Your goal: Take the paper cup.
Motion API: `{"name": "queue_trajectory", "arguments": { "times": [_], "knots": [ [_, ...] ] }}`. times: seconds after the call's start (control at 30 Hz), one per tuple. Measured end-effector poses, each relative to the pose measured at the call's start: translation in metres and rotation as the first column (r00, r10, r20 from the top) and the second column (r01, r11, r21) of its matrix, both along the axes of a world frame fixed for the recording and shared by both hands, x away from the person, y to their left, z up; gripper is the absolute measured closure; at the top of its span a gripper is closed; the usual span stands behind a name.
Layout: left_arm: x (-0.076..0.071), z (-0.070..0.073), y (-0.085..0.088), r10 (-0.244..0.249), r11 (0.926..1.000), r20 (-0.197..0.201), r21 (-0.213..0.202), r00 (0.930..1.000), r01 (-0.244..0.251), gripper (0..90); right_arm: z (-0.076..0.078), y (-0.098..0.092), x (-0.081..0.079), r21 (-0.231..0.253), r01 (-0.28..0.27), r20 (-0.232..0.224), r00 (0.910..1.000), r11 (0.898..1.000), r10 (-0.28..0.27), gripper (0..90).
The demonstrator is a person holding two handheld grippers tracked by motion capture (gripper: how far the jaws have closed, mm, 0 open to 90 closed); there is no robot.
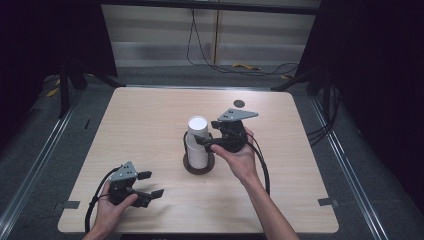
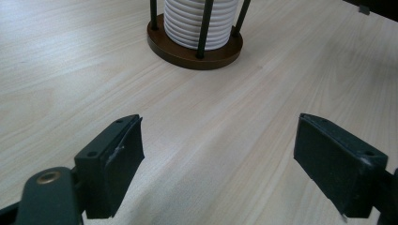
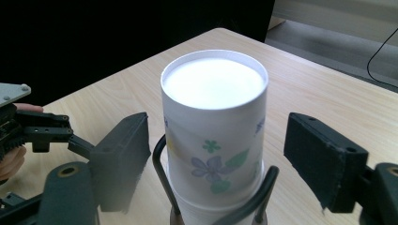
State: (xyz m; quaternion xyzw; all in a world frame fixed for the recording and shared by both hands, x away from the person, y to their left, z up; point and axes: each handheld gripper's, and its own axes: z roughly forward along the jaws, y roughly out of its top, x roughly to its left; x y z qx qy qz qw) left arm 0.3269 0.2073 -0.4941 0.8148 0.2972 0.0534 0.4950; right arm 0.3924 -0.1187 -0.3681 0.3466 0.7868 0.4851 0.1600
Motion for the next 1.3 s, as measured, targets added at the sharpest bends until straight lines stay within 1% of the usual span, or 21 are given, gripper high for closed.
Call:
{"name": "queue_trajectory", "arguments": {
  "times": [0.4, 0.7, 0.77, 0.97, 1.3],
  "knots": [
    [0.0, 0.0, 0.0, -0.006, 1.0, 0.002, 0.008, 1.0, 0.006, 16.2, -0.001, 0.014, 0.012, -0.017, -0.01, 0.0, 1.0, 1.0, 0.01, 24.2],
    [0.0, 0.0, 0.0, -0.007, 0.9999, -0.001, 0.012, 1.0, 0.007, 16.2, -0.003, 0.015, 0.018, -0.001, -0.005, -0.008, 1.0, 1.0, 0.005, 26.4],
    [0.0, -0.001, 0.0, -0.006, 1.0, -0.003, 0.007, 1.0, 0.006, 16.3, -0.003, 0.016, 0.02, -0.013, -0.011, -0.011, 0.9999, 1.0, 0.011, 26.7],
    [0.0, 0.0, 0.001, -0.008, 0.9999, 0.0, 0.011, 1.0, 0.008, 16.3, -0.003, 0.02, 0.022, -0.016, -0.019, -0.014, 0.9997, 1.0, 0.019, 31.3],
    [0.0, -0.001, 0.0, -0.006, 0.9999, -0.003, 0.012, 1.0, 0.006, 16.3, 0.002, 0.019, 0.019, -0.015, -0.011, 0.013, 0.9999, 1.0, 0.011, 32.0]
  ]
}}
